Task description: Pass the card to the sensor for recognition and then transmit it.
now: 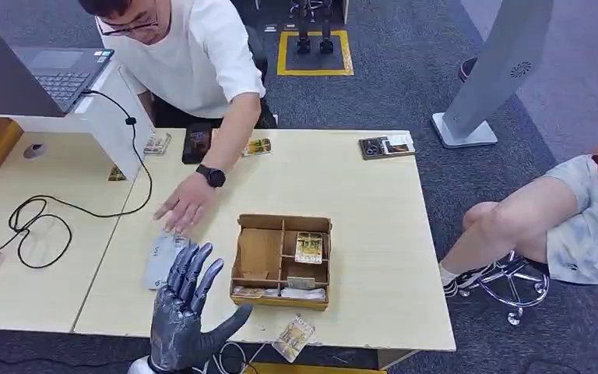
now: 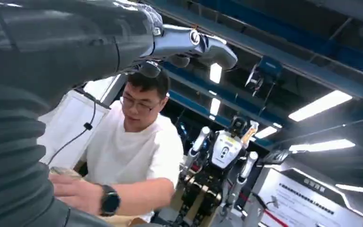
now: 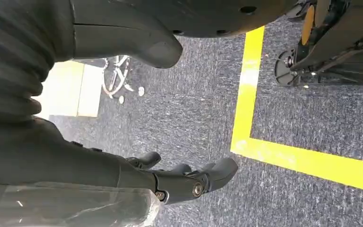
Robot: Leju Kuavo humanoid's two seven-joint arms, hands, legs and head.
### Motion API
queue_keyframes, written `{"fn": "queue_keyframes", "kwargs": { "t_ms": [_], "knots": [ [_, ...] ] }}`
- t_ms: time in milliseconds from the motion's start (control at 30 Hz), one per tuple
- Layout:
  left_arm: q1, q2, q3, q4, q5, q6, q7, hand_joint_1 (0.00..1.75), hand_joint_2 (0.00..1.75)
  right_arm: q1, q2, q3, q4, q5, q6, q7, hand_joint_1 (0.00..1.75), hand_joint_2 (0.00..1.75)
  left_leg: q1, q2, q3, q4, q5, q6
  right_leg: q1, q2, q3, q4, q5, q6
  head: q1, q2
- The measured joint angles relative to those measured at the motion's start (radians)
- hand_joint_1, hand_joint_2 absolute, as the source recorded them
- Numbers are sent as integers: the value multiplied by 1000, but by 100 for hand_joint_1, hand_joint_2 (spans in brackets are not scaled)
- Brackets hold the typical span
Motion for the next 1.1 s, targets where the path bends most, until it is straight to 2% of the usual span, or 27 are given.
{"fn": "queue_keyframes", "kwargs": {
  "t_ms": [200,433,567,833,967,1100],
  "knots": [
    [8,-18,26,0,-99,0,2,0,175,0,0,-1,0,0,2,-2,0,175,0,0,0,0,0,0,0,0,0,0,0,0,0,0],
    [1,-7,21,18,-248,0,174,0,175,0,0,-9,0,4,7,-3,0,175,0,0,1,0,0,0,0,0,0,0,0,0,0,0],
    [-25,44,-45,48,-318,0,336,0,175,-1,0,-10,0,5,8,-5,0,175,0,0,1,0,0,0,0,0,0,0,0,0,0,0],
    [-84,146,-202,127,-332,0,505,0,175,-1,-2,-18,0,4,11,-7,0,175,0,0,0,0,0,0,0,0,0,0,0,0,0,0],
    [-112,190,-269,164,-326,0,549,0,175,-1,-2,-18,0,4,11,-8,0,175,0,0,0,0,0,0,0,0,0,0,0,0,0,0],
    [-113,191,-271,166,-326,0,550,0,175,-1,-2,-18,0,4,10,-8,0,175,0,0,0,0,0,0,0,0,0,0,0,0,0,0]
  ]
}}
